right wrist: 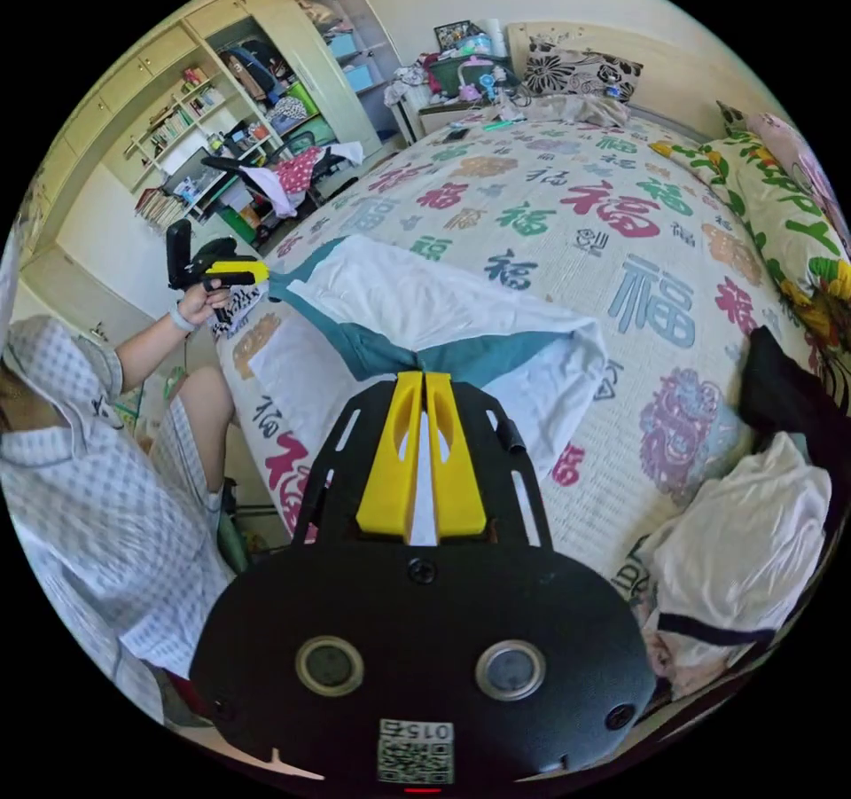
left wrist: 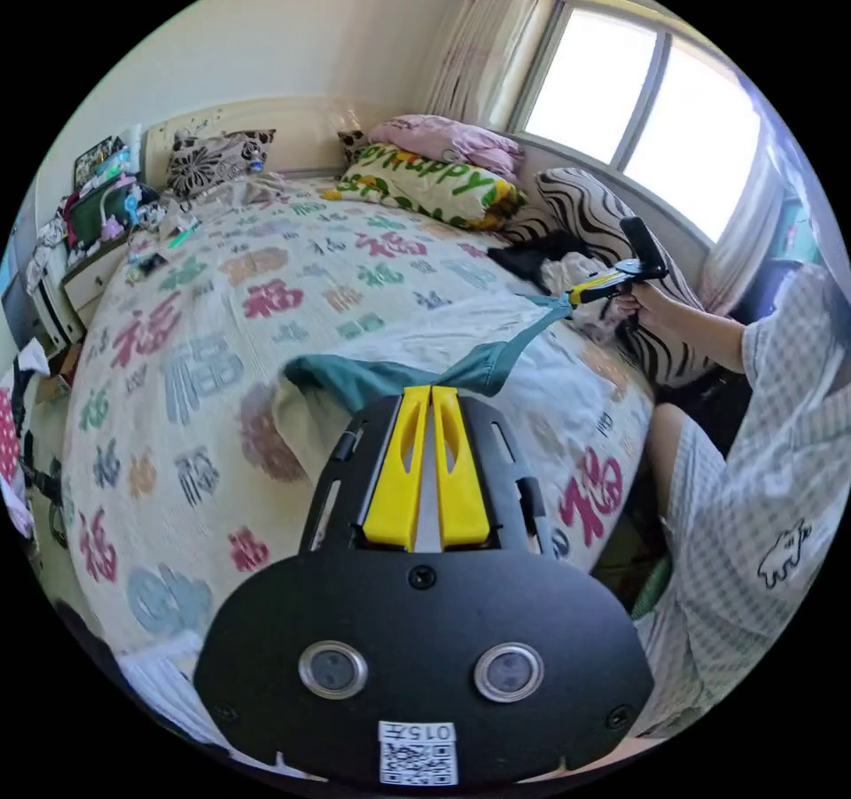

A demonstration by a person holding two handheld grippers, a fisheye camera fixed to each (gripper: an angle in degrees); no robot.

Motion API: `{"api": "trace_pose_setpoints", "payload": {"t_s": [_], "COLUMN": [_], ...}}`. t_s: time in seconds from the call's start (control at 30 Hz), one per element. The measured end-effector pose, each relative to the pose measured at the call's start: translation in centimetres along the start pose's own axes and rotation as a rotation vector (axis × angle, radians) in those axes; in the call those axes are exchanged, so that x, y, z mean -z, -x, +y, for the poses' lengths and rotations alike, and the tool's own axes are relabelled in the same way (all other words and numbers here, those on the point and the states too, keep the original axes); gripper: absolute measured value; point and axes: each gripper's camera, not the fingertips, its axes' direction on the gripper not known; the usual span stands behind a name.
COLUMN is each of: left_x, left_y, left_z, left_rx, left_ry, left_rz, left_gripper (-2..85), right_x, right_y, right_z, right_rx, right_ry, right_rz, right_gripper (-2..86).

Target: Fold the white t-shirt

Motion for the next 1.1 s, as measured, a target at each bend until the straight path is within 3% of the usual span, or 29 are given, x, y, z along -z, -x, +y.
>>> {"api": "trace_pose_setpoints", "payload": {"t_s": [0.23,0.5,0.63,0.7,0.8,0.9,1.03,1.1], "left_x": [-2.5,1.0,-0.2,0.2,4.3,6.9,5.0,4.6], "left_y": [-4.7,-5.3,-3.9,-2.9,-0.2,3.6,8.6,9.0], "left_z": [12.9,15.3,16.5,17.4,19.2,22.1,25.4,25.3], "left_rx": [0.136,0.138,0.159,0.224,0.408,0.615,0.823,0.821], "left_ry": [0.123,0.032,0.181,0.216,0.107,0.064,0.145,0.163], "left_rz": [0.034,-0.025,-0.028,-0.078,-0.123,-0.173,-0.025,-0.063], "left_gripper": [-0.3,-0.2,0.5,1.5,5.4,9.6,11.8,11.7], "right_x": [-3.5,-0.7,-0.5,-0.4,3.2,6.1,6.2,6.4], "right_y": [5.1,6.8,5.8,4.5,1.6,-1.9,-6.5,-6.8], "right_z": [11.6,13.5,14.1,14.6,16.5,19.2,21.3,20.9], "right_rx": [0.032,0.054,0.030,-0.075,-0.266,-0.463,-0.666,-0.665], "right_ry": [0.168,0.093,0.171,0.212,0.106,0.055,0.052,0.081], "right_rz": [0.043,0.118,0.078,0.044,-0.011,0.069,-0.009,0.039], "right_gripper": [-0.9,0.1,2.8,4.9,5.5,11.9,13.6,12.1]}}
